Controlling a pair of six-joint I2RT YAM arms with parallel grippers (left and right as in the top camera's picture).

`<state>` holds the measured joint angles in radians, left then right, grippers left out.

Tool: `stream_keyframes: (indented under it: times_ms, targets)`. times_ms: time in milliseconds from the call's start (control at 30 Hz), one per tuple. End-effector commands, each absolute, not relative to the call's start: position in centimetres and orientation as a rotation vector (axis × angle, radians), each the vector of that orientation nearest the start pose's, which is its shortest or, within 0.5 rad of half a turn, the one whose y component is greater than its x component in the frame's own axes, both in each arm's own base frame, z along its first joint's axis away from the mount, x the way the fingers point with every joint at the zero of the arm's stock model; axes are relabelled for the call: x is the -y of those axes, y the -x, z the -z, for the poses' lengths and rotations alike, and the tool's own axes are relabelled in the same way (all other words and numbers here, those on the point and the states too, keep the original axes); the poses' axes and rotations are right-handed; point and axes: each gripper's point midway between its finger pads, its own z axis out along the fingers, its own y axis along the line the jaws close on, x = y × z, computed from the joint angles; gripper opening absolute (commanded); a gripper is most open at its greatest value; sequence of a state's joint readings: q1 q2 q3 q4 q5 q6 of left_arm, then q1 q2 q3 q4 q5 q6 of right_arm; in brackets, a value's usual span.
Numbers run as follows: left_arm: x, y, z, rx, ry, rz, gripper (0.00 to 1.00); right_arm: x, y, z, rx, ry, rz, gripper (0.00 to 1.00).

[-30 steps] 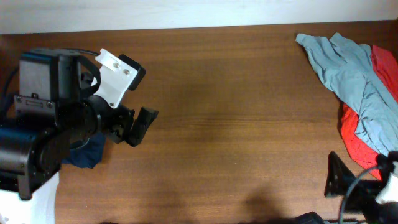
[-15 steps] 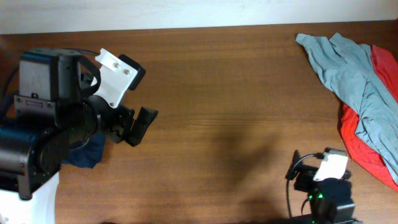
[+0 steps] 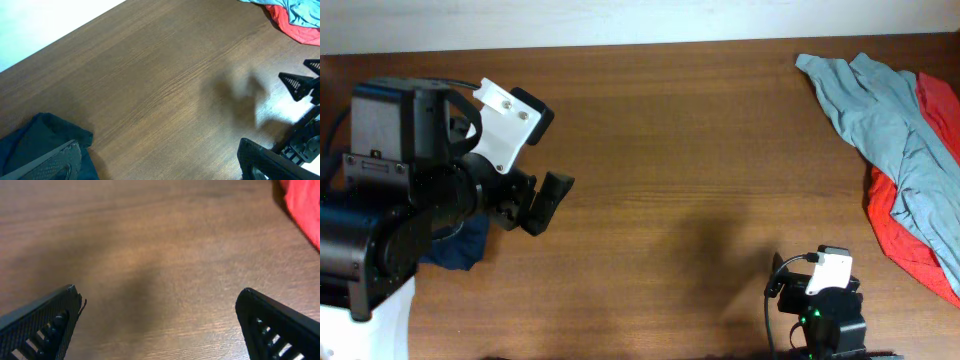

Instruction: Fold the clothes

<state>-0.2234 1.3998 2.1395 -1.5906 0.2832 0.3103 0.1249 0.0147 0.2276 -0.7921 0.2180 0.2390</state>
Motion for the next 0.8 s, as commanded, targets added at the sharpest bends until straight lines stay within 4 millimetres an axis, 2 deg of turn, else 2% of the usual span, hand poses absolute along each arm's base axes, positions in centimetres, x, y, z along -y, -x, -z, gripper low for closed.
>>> stream_keyframes:
  times_ms: [0, 767]
  targets:
    - [10.86, -25.46, -40.59, -2.272, -0.749, 0.308, 0.99, 1.49, -18.47, -8.1, -2.158, -0.257, 0.028, 0.99]
    - [10.84, -25.38, -40.51, -2.276, -0.749, 0.309, 0.99, 1.52, -18.25, -7.79, -2.174, -0.256, 0.032, 0.99]
